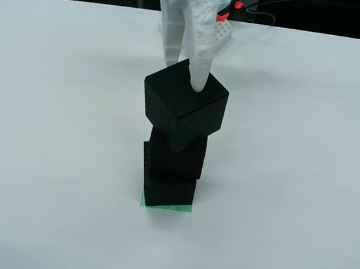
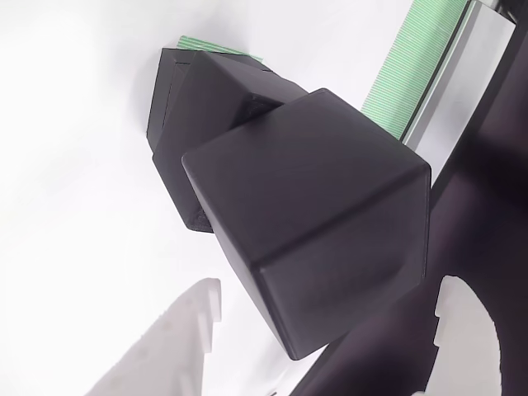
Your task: Stack 3 Blocks on the chosen place.
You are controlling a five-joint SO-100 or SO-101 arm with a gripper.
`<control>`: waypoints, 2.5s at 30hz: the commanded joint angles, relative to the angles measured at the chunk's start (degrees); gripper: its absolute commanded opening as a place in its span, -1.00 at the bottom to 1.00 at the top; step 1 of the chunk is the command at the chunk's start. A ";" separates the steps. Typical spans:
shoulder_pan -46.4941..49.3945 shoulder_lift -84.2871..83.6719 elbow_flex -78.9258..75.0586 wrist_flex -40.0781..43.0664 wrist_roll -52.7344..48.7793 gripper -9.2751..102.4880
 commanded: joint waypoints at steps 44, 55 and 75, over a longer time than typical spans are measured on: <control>2.81 79.54 87.80 -44.65 28.74 -0.84; 2.90 79.45 87.80 -43.68 28.74 -0.83; 2.81 79.45 87.80 -43.68 28.65 -0.84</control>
